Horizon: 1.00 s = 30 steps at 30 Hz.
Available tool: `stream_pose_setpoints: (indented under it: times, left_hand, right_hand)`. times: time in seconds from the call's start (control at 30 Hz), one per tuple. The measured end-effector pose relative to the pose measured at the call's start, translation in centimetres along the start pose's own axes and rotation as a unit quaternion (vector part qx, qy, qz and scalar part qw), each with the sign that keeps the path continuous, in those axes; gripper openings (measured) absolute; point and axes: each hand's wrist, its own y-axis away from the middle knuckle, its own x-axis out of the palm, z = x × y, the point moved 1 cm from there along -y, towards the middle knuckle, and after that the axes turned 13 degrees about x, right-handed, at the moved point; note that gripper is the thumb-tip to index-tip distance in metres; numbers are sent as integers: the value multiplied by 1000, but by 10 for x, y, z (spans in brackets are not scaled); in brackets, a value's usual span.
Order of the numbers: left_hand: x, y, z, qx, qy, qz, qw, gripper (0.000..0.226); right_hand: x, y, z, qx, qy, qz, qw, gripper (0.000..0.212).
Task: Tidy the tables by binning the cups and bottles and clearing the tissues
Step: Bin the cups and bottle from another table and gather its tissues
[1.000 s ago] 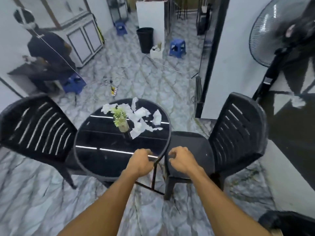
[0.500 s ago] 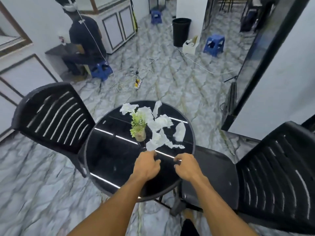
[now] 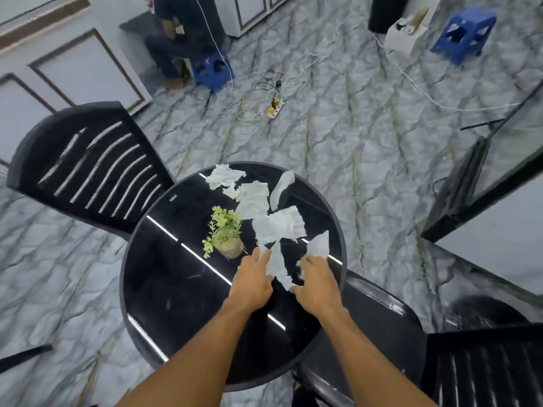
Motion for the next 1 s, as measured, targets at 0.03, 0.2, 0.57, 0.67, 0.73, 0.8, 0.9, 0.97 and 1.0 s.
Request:
stream_pose_setpoints:
  times: [0.03, 0.2, 0.57, 0.67, 0.73, 0.8, 0.9, 0.97, 1.0]
  left_hand:
    - [3, -3, -1, -4, -16, 11, 1000, 49]
    - [5, -8, -3, -40, -19, -2, 999, 18]
    - [-33, -27, -27, -60, 86, -125, 987, 32]
    - [-39, -59, -28, -46, 78, -100, 991, 28]
    - [-39, -76, -28, -49, 76, -73, 993, 22]
    - [-35, -85, -27, -51, 60, -30, 996, 22]
    - [-33, -88, -25, -63, 33, 13, 997, 26]
    - [-36, -90, -25, -62, 14, 28, 998, 28]
    - [-40, -92, -25, -58, 5, 34, 998, 30]
  right_hand:
    - [2, -4, -3, -9, 9, -10, 1000, 48]
    - [2, -19, -8, -29, 28, -6, 999, 20]
    - [-15, -45, -14, 61, -143, -24, 988, 30]
    - [-20, -48, -17, 60, -139, -23, 988, 23]
    - [-20, -49, -21, 63, -114, -22, 991, 29]
    - [-14, -51, -26, 72, -88, -20, 993, 26]
    - [-7, -52, -25, 79, -32, -36, 996, 28]
    - [-9, -50, -18, 73, -10, -63, 995, 30]
    - [-11, -50, -13, 70, -3, -79, 994, 31]
